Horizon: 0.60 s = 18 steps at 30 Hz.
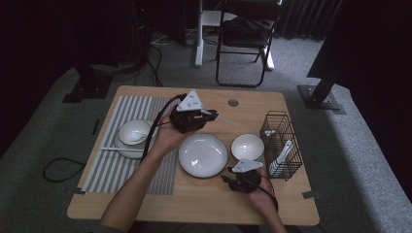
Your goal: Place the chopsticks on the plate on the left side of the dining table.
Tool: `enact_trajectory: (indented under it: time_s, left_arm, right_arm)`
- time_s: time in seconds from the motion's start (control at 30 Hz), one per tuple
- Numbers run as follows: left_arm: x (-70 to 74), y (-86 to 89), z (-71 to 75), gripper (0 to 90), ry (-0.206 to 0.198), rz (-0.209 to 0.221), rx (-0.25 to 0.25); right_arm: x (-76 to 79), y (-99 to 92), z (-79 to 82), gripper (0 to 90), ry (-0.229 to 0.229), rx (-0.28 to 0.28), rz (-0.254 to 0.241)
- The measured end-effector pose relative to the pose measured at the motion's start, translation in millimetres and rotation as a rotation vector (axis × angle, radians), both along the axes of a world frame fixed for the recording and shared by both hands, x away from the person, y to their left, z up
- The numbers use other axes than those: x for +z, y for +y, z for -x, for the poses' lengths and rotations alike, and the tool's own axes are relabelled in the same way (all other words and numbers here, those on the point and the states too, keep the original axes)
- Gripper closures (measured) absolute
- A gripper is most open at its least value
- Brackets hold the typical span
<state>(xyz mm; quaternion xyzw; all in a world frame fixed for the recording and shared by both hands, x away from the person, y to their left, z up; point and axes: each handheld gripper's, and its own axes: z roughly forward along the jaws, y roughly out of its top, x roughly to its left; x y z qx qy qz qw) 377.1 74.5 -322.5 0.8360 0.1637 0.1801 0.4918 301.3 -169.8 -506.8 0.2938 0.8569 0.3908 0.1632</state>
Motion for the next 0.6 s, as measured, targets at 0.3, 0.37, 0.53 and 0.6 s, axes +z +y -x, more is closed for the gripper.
enact_trajectory:
  time_s: [0.3,0.37,0.53,0.6]
  left_arm:
    - [-11.4,23.9,6.1,84.4,0.026,-0.011,0.038]
    - [-12.1,29.3,8.2,84.4,0.028,-0.018,0.047]
    - [-14.1,43.7,14.3,84.4,0.032,-0.026,0.065]
    - [-15.1,49.2,16.8,84.4,0.037,-0.029,0.075]
  right_arm:
    - [35.8,14.5,-2.5,62.5,-0.101,0.013,-0.020]
    - [45.4,18.3,-5.6,63.6,-0.126,0.018,-0.026]
    - [64.3,27.2,-20.1,64.5,-0.161,0.019,-0.001]
    - [71.1,31.1,-25.5,64.8,-0.176,0.018,0.015]
